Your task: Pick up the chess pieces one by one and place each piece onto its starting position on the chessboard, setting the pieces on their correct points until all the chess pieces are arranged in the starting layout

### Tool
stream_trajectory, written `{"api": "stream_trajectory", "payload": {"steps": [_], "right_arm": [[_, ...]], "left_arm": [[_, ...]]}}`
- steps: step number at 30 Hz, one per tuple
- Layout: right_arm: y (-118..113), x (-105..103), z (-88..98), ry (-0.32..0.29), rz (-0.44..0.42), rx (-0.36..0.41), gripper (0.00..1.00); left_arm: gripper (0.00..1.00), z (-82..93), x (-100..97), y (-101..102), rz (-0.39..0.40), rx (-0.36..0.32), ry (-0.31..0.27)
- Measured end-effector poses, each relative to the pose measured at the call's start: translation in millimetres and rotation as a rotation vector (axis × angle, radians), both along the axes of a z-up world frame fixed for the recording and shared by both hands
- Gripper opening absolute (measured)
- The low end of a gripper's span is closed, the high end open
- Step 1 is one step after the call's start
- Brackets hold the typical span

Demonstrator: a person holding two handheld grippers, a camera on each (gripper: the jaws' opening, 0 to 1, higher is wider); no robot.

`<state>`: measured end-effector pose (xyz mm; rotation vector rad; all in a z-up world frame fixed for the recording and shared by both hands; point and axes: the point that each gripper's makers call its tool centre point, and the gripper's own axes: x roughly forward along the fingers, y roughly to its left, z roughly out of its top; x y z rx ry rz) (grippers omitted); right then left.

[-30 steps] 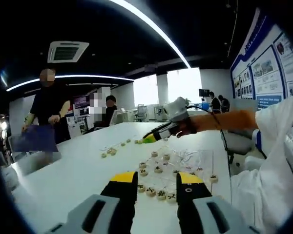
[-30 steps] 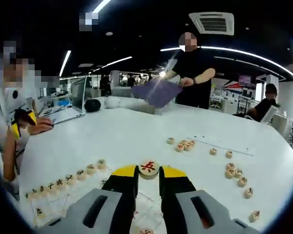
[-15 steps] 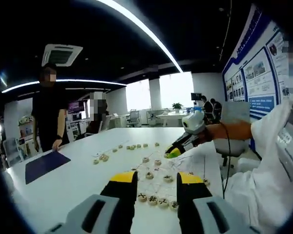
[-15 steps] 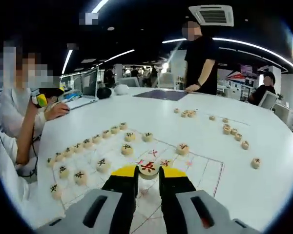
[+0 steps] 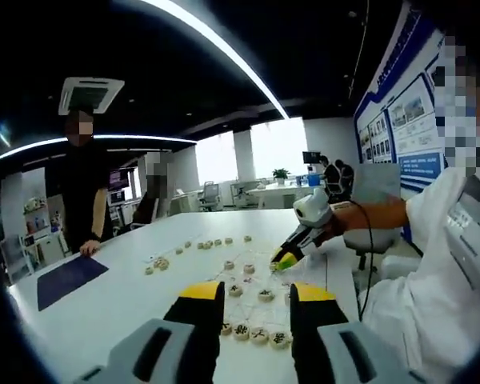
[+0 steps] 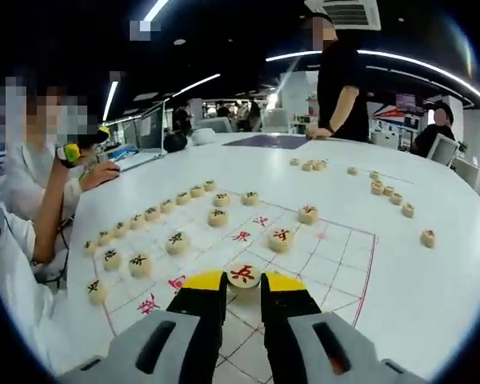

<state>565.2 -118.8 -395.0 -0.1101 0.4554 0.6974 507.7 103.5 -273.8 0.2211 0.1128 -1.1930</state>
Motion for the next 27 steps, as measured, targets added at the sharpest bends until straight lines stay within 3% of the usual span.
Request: {"api": "stream_trajectory", "payload": {"steps": [10, 15, 27], "right_arm": [[2.1, 2.4, -8.5, 0.023, 0.015, -0.016, 0.2], [3.6, 2.5, -7.8, 0.008, 0.02, -0.023, 0.39], [1.1, 22.3, 14.4, -0.03, -0.02, -0.011, 0.39]], "left_arm": [[0.34, 1.7, 0.8, 3.1, 0.004, -0.008, 0.0], [0.34, 0.0, 1.2, 2.2, 0.004, -0.003, 0.002], [0.34, 0.0, 3.7, 2.7, 0.012, -0.005, 0.006]]}}
